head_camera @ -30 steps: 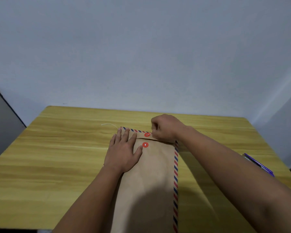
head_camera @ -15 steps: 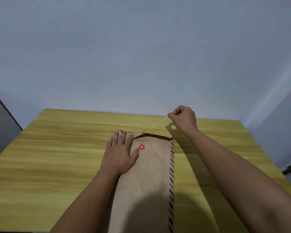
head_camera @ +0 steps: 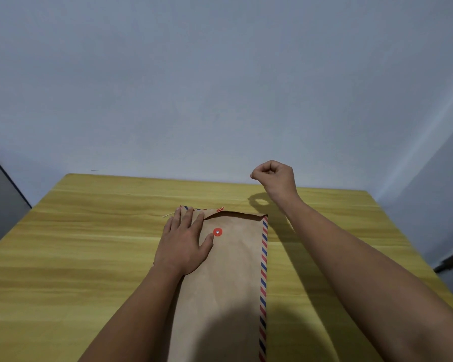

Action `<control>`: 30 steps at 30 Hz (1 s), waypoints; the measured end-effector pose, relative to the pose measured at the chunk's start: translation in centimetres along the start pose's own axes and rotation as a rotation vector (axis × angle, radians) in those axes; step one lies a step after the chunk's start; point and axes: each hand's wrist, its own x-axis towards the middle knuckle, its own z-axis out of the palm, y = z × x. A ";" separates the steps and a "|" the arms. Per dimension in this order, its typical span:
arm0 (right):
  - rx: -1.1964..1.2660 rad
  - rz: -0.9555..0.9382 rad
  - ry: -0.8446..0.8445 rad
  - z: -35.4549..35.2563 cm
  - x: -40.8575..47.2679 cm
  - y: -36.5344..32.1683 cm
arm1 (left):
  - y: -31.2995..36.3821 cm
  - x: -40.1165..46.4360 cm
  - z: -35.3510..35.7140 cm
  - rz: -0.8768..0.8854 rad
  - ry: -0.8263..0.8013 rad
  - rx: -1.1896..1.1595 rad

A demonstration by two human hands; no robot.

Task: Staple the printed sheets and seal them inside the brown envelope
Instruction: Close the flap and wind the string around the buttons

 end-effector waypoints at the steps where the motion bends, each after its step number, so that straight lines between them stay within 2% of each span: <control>1: 0.009 0.007 -0.003 -0.2 0.0 -0.1 | 0.0 0.0 0.0 0.000 -0.002 0.004; 10: 0.274 0.320 -0.098 -3.0 0.1 1.0 | 0.1 0.0 -0.2 -0.004 -0.007 0.023; 13: 0.425 0.473 -0.219 -3.3 -0.1 0.9 | 0.1 0.0 -0.2 -0.004 -0.009 0.028; 16: 0.470 0.571 -0.305 -3.5 -0.3 0.7 | 0.0 -0.1 -0.2 -0.001 -0.003 0.028; 19: 0.491 0.550 -0.341 -3.4 -0.5 0.7 | 0.1 -0.1 -0.2 -0.003 0.001 0.020; 24: 0.443 0.352 -0.291 -3.3 -0.7 0.4 | 0.0 0.0 0.0 -0.005 0.003 0.029; 30: 0.600 0.429 -0.304 -5.5 -0.2 -0.3 | 0.0 0.0 0.0 -0.007 0.001 0.021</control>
